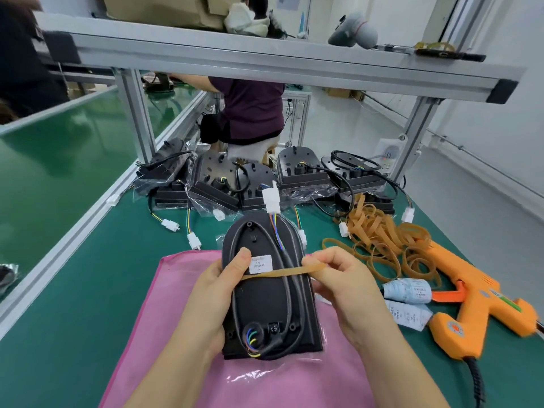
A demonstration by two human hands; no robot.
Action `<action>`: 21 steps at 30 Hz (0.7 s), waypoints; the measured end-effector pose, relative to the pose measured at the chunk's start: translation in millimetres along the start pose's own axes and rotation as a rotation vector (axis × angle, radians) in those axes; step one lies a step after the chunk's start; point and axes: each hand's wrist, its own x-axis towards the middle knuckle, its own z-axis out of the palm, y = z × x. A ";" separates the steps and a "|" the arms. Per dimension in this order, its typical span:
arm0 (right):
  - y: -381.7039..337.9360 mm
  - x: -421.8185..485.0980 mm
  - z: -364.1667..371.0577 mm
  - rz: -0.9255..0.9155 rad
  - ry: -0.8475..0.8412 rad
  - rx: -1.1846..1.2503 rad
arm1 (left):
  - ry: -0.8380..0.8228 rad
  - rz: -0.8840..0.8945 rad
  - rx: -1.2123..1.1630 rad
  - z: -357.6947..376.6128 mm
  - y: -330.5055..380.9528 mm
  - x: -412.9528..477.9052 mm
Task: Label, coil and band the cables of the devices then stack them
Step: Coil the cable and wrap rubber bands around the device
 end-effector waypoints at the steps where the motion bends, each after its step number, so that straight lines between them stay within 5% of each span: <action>1: -2.2 0.5 -2.7 0.042 -0.055 0.013 | -0.005 0.001 0.005 -0.9 0.1 0.7; 7: -6.5 2.2 -15.6 0.222 -0.192 0.138 | 0.016 0.021 0.033 -5.7 8.5 5.1; 12: -0.4 1.5 4.7 0.239 -0.291 -0.083 | 0.046 0.101 0.222 7.8 10.9 7.1; 15: 3.2 3.2 8.8 0.202 -0.251 0.085 | 0.031 0.000 0.385 9.7 23.9 14.3; 21: 18.9 1.0 5.4 0.362 -0.168 0.385 | -0.109 -0.102 0.148 -14.8 36.2 16.4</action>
